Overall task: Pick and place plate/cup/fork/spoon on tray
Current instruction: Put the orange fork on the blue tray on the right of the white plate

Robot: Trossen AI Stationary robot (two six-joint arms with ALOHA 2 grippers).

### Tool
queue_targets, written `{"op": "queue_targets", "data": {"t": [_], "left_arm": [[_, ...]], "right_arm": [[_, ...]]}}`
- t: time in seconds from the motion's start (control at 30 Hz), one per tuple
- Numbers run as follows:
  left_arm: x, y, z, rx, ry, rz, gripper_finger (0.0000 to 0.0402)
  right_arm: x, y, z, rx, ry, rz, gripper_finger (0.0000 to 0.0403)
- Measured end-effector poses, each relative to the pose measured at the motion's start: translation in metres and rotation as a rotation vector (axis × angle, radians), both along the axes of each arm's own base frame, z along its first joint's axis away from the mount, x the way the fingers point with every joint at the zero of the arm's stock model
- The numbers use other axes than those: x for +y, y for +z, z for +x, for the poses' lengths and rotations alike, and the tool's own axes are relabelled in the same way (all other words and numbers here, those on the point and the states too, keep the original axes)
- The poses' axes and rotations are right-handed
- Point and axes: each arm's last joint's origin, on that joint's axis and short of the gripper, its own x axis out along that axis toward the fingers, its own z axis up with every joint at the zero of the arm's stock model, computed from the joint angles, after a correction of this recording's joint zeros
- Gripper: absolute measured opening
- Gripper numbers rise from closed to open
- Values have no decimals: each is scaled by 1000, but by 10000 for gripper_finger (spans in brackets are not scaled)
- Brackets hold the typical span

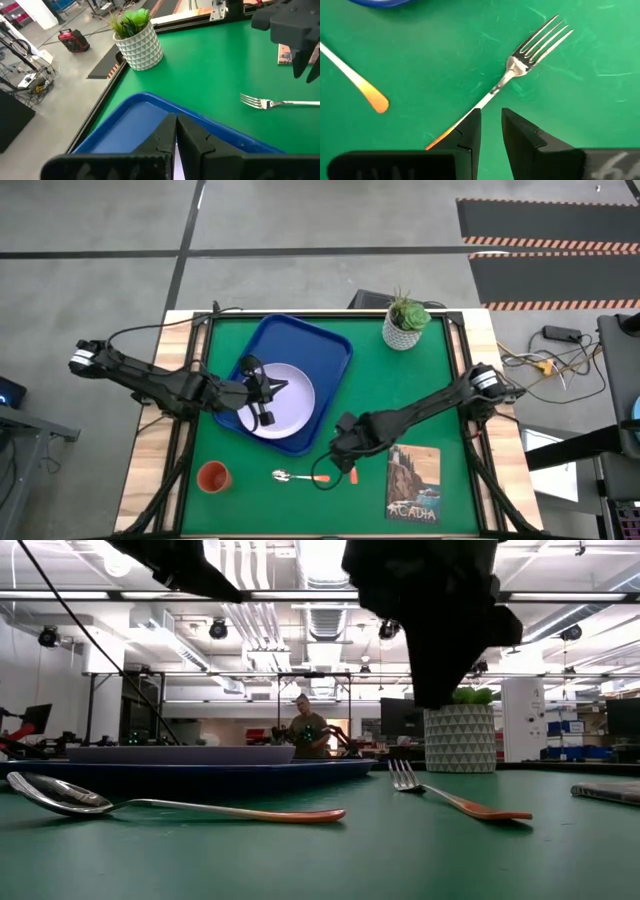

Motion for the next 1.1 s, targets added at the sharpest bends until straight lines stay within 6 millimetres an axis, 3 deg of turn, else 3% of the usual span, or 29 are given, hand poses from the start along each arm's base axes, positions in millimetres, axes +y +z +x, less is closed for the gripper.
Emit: {"op": "queue_targets", "data": {"t": [0.33,0.77,1.1], "left_arm": [[0,0,1,9,-9,21,0],[0,0,1,5,-8,18,0],[0,0,1,4,-6,14,0]], "right_arm": [[1,-17,4,7,-121,0,74],[3,-37,8,36,-217,-20,160],[5,-62,12,83,-232,-42,180]]}}
